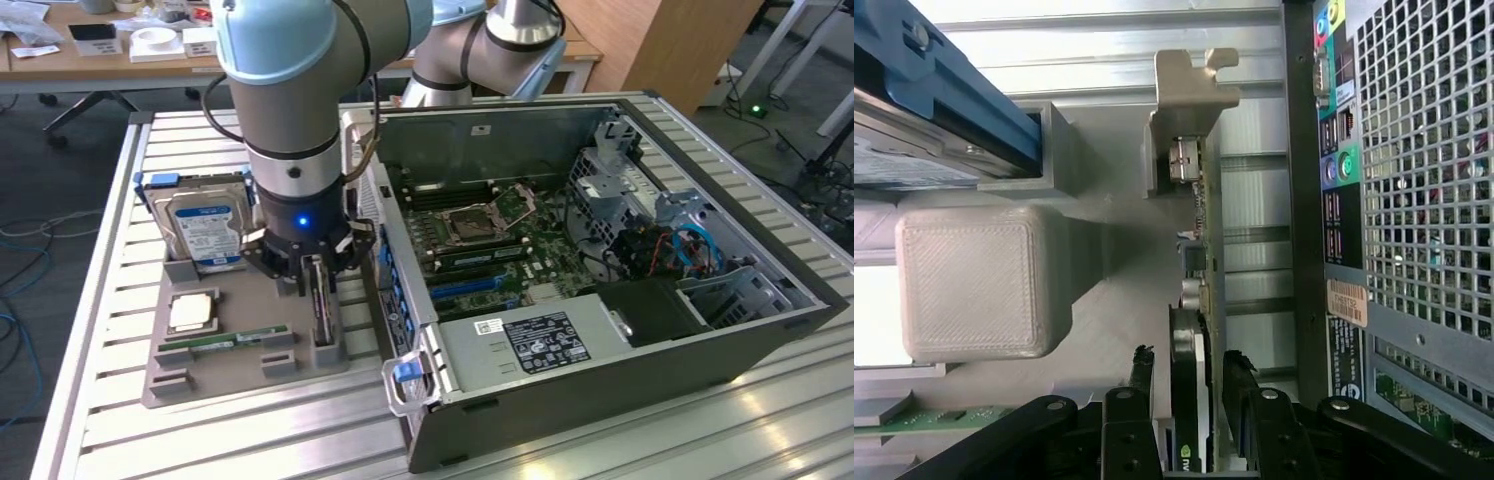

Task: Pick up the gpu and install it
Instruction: 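Pick up the gpu and move the gpu toward the slot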

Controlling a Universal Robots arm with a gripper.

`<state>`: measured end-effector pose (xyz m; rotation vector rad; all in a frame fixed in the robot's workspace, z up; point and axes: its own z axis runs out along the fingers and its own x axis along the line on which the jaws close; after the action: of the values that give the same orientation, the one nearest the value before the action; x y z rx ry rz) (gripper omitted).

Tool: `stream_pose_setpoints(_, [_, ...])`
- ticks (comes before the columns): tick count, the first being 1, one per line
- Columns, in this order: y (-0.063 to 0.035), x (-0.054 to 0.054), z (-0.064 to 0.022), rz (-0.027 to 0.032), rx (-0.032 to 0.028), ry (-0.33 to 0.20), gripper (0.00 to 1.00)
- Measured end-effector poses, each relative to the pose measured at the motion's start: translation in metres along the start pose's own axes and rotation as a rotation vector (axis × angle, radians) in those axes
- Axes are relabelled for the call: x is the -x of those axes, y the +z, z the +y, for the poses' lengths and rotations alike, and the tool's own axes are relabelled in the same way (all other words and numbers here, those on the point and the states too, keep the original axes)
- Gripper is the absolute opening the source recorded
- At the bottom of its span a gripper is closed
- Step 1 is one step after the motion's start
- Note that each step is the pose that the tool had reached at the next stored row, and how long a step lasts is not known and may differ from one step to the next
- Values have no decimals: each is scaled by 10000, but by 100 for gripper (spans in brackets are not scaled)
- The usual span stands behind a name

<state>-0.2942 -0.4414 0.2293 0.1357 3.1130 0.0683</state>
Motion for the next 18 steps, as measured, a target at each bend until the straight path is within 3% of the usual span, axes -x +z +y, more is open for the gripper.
stream_pose_setpoints(18, [-2, -8, -32, 1, 26, -1, 42])
